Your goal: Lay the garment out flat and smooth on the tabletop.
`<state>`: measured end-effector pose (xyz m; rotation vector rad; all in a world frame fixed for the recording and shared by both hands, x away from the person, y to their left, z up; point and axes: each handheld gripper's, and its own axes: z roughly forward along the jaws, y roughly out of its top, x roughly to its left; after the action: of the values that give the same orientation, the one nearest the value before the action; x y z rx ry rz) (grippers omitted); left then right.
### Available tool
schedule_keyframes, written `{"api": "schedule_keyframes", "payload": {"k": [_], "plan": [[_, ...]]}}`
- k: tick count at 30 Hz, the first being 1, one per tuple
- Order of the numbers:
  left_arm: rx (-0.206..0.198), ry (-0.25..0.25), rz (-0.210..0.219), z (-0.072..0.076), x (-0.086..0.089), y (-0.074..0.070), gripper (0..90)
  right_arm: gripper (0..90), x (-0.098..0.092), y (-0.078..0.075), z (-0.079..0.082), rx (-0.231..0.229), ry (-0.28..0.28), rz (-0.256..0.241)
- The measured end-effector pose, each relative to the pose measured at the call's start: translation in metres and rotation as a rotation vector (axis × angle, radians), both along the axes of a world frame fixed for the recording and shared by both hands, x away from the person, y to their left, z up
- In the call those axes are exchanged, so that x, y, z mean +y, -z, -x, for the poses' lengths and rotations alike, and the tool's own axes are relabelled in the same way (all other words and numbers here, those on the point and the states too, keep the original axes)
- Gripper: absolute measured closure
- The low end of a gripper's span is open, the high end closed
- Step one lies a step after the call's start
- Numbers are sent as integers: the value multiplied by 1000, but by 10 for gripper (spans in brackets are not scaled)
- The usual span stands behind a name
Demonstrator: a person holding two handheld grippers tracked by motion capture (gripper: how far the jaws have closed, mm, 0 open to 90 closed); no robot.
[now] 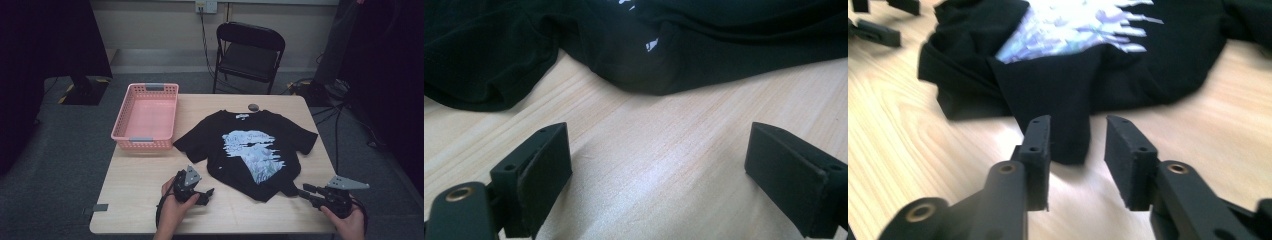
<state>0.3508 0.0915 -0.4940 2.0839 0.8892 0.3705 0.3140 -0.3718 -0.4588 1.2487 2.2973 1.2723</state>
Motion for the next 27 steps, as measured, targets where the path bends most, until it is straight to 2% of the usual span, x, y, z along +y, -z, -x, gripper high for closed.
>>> {"api": "schedule_keyframes", "payload": {"k": [2, 8, 9, 10, 11, 12, 14, 16, 19, 24, 27], "plan": [[0, 0, 0, 0, 0, 0, 109, 607, 7, 0, -7, 2, -13, 19], [0, 0, 0, 0, 0, 0, 109, 617, 19, 3, -30, 12, -5, -6], [0, 0, 0, 0, 0, 0, 109, 646, 24, 5, -37, 28, -10, -15], [0, 0, 0, 0, 0, 0, 109, 646, 24, 5, -37, 28, -10, -15], [0, 0, 0, 0, 0, 0, 109, 741, 27, 6, -43, 40, -19, -9], [0, 0, 0, 0, 0, 0, 109, 741, 27, 6, -43, 40, -19, -9], [0, 0, 0, 0, 0, 0, 109, 840, 27, 6, -45, 42, -18, -2], [0, -1, 0, 0, 0, 0, 109, 881, 23, 7, -45, 47, -15, -10], [0, 0, 0, 0, 0, 0, 109, 889, 18, 6, -42, 44, -2, -18], [0, 0, 0, 0, 0, 0, 109, 890, 4, 4, -34, 44, 51, -54], [0, 0, 0, 0, 0, 0, 109, 890, -4, 5, -27, 54, 55, -61]]}}
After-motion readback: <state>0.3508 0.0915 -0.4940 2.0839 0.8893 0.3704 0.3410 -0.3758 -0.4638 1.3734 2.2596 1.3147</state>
